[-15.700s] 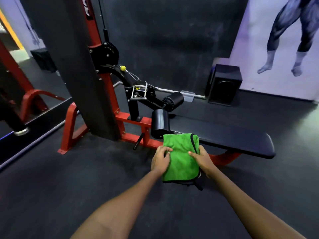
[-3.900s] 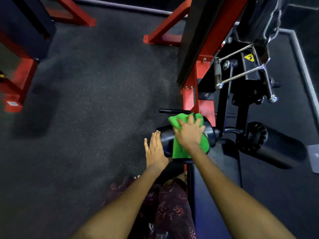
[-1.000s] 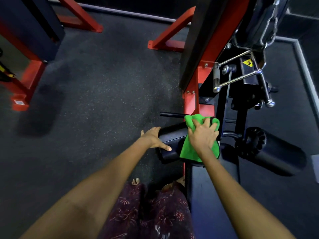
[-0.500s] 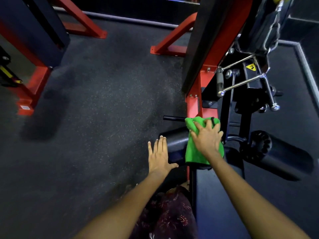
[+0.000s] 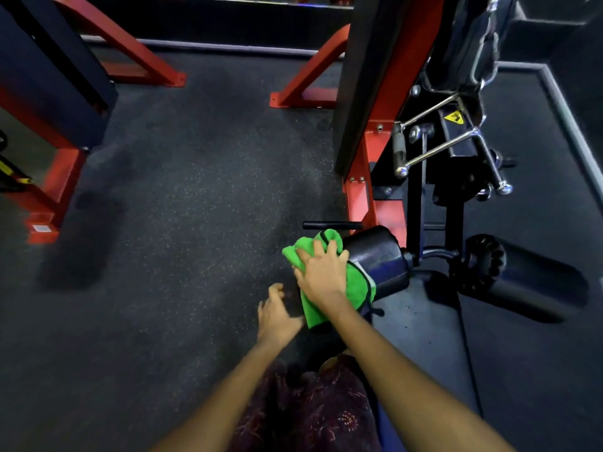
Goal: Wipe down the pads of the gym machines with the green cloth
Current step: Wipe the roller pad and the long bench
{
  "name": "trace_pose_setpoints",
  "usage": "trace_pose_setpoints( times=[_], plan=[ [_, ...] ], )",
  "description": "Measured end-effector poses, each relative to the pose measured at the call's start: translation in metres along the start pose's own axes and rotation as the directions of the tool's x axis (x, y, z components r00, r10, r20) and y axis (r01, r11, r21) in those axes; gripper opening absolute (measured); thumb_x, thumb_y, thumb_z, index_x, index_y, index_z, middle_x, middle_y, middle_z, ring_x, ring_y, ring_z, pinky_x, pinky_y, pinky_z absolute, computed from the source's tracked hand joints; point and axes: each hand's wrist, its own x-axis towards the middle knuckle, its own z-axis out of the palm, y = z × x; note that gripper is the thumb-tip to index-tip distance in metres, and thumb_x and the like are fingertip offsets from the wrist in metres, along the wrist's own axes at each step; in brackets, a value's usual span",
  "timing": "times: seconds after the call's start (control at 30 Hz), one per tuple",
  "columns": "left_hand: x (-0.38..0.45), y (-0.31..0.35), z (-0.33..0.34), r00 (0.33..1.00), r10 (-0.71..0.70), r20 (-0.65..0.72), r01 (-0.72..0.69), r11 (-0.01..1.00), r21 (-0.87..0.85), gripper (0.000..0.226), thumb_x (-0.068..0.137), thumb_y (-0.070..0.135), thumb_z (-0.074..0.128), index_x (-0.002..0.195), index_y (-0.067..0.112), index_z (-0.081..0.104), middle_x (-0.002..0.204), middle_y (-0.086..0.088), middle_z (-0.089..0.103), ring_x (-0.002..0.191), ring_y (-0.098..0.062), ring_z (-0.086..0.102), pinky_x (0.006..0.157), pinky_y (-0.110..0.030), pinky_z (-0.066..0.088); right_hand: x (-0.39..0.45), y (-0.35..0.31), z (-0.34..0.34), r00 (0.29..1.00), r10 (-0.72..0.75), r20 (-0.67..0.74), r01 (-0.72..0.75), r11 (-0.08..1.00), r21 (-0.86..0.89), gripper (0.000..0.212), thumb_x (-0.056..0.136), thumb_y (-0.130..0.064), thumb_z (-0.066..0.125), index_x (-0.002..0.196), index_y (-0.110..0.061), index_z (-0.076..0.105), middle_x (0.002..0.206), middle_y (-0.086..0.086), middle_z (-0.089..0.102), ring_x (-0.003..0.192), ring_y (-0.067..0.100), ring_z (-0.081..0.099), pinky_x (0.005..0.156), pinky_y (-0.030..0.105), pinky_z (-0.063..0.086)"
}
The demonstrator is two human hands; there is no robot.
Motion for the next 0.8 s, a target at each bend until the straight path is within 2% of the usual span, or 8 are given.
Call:
trace_pose_setpoints(
  times=[0.13,0.27,0.37,0.47,0.57,0.63,0.7,0.8],
  plan=[
    [-0.001,-0.015,0.001,1.0,0.012,-0.027,-0.014,0.998,-0.067,0.057,0.08,0.024,0.074,0.129,0.014,0.045,0.133,-0.001,0.052,0.126,-0.024,0.044,0.113,-0.043,0.023,-0.032,0.022,0.017,0.987,-0.134,-0.092,0.127,0.989,-0.078,0.059,0.067,-0.058,0.072,0.122,-0.038,0.062,0.12,0.005,0.063,0.102,0.032,0.054,0.076,0.045,0.048],
    [0.014,0.003,-0.008,0.99,0.122,-0.077,-0.131,0.985,-0.115,0.08,0.077,0.035,0.076,0.141,0.01,0.035,0.145,-0.005,0.04,0.136,-0.023,0.035,0.116,-0.046,0.019,-0.036,0.066,0.02,0.959,-0.224,-0.175,0.198,0.968,-0.153,0.068,0.06,-0.056,0.079,0.124,-0.038,0.061,0.119,0.007,0.064,0.099,0.034,0.053,0.071,0.041,0.049],
    [0.037,0.025,-0.023,0.975,0.215,0.05,-0.218,0.973,0.071,0.114,0.068,0.053,0.078,0.151,0.012,0.01,0.158,-0.002,0.016,0.145,-0.016,0.015,0.119,-0.042,-0.003,-0.03,0.1,0.011,0.978,-0.03,-0.207,0.014,0.997,-0.078,0.064,0.062,-0.052,0.08,0.122,-0.036,0.063,0.119,0.01,0.064,0.098,0.039,0.058,0.072,0.043,0.049],
    [0.06,0.044,-0.036,0.962,0.175,0.208,-0.231,0.929,0.288,0.138,0.06,0.062,0.079,0.15,0.011,-0.012,0.161,-0.004,-0.003,0.147,-0.017,-0.005,0.114,-0.047,-0.014,-0.023,0.112,-0.001,0.955,0.182,-0.234,-0.179,0.983,0.034,0.053,0.08,-0.049,0.067,0.129,-0.035,0.057,0.131,0.011,0.055,0.107,0.04,0.049,0.082,0.045,0.042],
    [0.074,0.051,-0.04,0.929,0.088,0.359,-0.221,0.91,0.35,0.145,0.057,0.067,0.077,0.147,0.012,-0.023,0.161,-0.004,0.005,0.147,-0.019,-0.005,0.111,-0.052,-0.017,-0.016,0.089,-0.011,0.893,0.397,-0.212,-0.385,0.918,0.098,0.053,0.09,-0.049,0.052,0.14,-0.036,0.044,0.143,0.009,0.038,0.122,0.037,0.036,0.093,0.045,0.033],
    [0.076,0.051,-0.037,0.918,0.074,0.389,-0.213,0.92,0.328,0.142,0.059,0.063,0.078,0.148,0.012,-0.021,0.159,0.001,0.017,0.147,-0.018,0.005,0.112,-0.054,-0.013,-0.016,0.059,-0.012,0.924,0.344,-0.166,-0.334,0.939,0.085,0.054,0.091,-0.048,0.049,0.142,-0.034,0.038,0.147,0.008,0.032,0.129,0.037,0.03,0.099,0.046,0.029],
    [0.076,0.046,-0.033,0.928,0.09,0.361,-0.21,0.927,0.31,0.133,0.066,0.05,0.079,0.15,0.013,-0.017,0.157,-0.001,0.024,0.145,-0.018,0.016,0.114,-0.054,-0.007,-0.021,0.028,-0.006,0.98,0.166,-0.11,-0.158,0.984,0.08,0.053,0.091,-0.046,0.049,0.141,-0.033,0.039,0.147,0.008,0.032,0.13,0.036,0.028,0.102,0.049,0.027],
    [0.073,0.036,-0.029,0.927,0.13,0.351,-0.232,0.936,0.267,0.133,0.064,0.042,0.081,0.15,0.013,-0.016,0.156,0.0,0.025,0.144,-0.016,0.021,0.114,-0.054,-0.007,-0.03,0.014,0.004,0.995,0.017,-0.103,-0.01,0.998,0.06,0.052,0.083,-0.045,0.061,0.134,-0.036,0.051,0.141,0.007,0.044,0.118,0.035,0.043,0.092,0.049,0.038]
  ],
)
